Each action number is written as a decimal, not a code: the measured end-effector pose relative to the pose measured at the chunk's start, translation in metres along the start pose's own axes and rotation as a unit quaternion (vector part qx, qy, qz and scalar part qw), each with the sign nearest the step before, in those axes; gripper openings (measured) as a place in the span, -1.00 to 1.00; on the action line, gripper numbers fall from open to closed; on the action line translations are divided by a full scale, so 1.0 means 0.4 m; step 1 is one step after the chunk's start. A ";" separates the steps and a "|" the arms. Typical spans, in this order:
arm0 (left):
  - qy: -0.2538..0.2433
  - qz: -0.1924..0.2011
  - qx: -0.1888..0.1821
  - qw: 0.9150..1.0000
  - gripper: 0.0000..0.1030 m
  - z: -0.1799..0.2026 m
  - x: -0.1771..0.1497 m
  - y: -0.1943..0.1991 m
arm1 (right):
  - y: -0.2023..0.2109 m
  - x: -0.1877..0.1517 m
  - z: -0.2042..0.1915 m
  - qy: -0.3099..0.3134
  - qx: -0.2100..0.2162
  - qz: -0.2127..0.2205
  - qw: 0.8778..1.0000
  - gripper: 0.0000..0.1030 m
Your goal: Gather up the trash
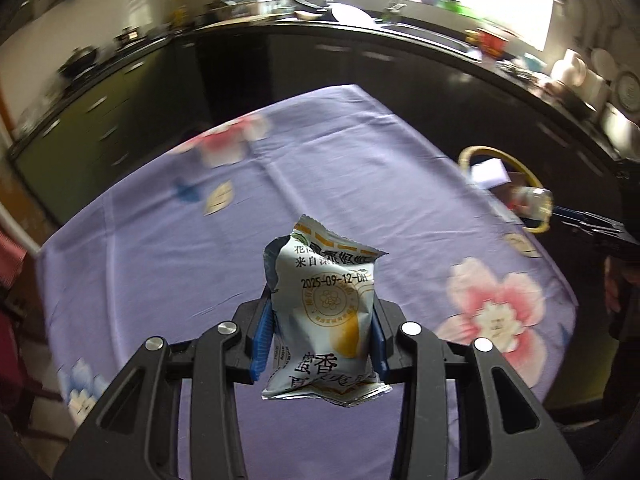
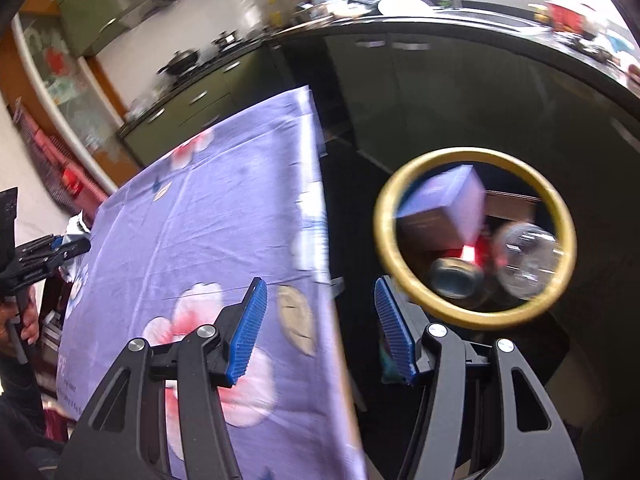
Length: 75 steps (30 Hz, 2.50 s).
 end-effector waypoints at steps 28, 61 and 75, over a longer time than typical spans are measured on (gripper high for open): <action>-0.203 -0.095 -0.179 0.958 -0.13 0.920 0.415 -0.410 | 0.122 -0.093 0.380 -0.138 0.001 0.045 0.989 0.11; 0.111 0.167 0.043 0.979 0.87 0.067 -0.017 0.214 | 0.107 -0.074 -0.016 0.037 0.002 0.046 0.998 0.71; 0.208 0.219 0.103 0.947 0.87 -0.113 -0.312 0.386 | 0.246 -0.140 -0.180 0.094 -0.093 0.123 0.984 0.91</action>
Point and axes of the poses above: each gripper's, at about its wrist camera, not at the fingertips, and y roughly against the way its jaws point, z to its right, x to its top, the point moved 10 cm from there along -y, roughly the way its jaws point, and after that the axes turned 15 degrees about -z, right-handed, at the moved point
